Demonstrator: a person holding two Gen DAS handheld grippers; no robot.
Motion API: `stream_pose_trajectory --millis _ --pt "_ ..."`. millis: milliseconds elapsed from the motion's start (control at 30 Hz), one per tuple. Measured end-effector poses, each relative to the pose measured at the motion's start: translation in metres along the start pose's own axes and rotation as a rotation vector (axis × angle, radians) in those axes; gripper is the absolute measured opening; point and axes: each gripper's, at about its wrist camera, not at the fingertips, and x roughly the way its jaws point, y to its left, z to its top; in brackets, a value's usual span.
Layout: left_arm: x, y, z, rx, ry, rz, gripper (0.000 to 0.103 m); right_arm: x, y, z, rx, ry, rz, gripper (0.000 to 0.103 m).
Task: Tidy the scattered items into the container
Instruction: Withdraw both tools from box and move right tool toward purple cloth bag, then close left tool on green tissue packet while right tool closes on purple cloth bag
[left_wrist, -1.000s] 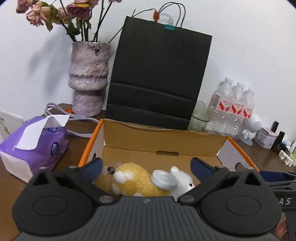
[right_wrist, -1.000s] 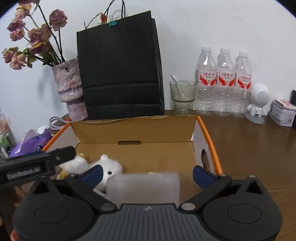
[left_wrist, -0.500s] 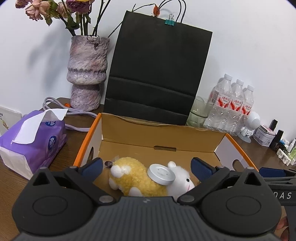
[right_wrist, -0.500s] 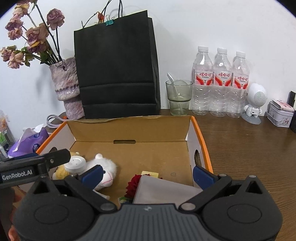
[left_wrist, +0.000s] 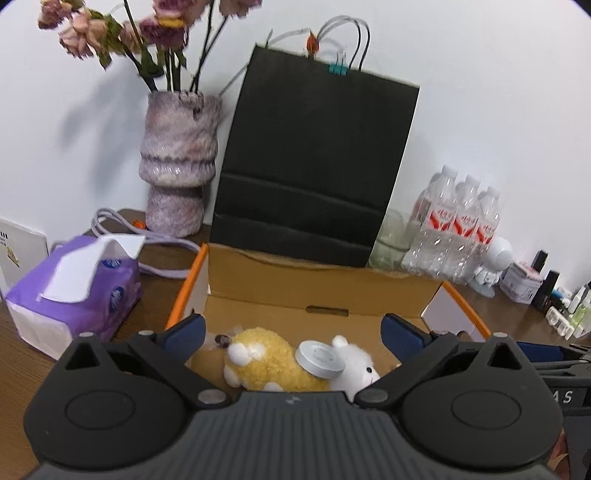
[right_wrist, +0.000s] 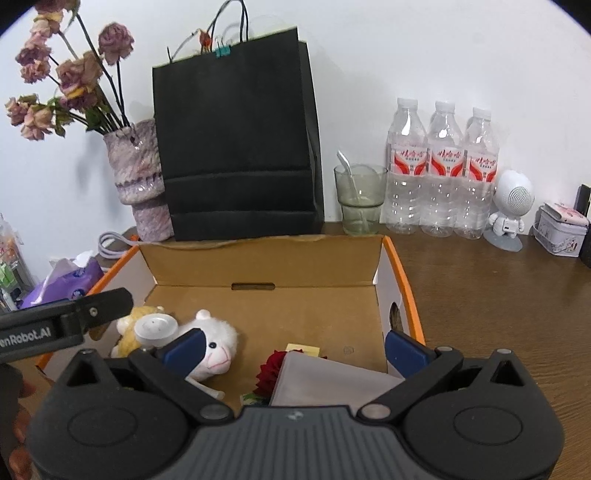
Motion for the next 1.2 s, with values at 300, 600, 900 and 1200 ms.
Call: stream_pose_trajectory --millis 300,600,900,1200 --pt "-0.048 0.037 -0.024 0.068 0.045 0.056 0.103 -0.053 -0.021 -0.031 -0.031 -0.026 0.003 0.103" --pt "-0.074 0.059 -0.073 0.066 0.156 0.049 0.103 -0.087 -0.018 -0.096 -0.091 0.022 -0.01 0.103" --pt "-0.062 0.034 -0.105 0.117 0.223 0.002 0.103 -0.075 0.014 -0.117 -0.17 -0.003 -0.015 0.103" --pt "-0.046 0.026 -0.112 0.148 0.228 0.014 0.103 -0.055 0.026 -0.113 -0.238 -0.019 -0.059 0.103"
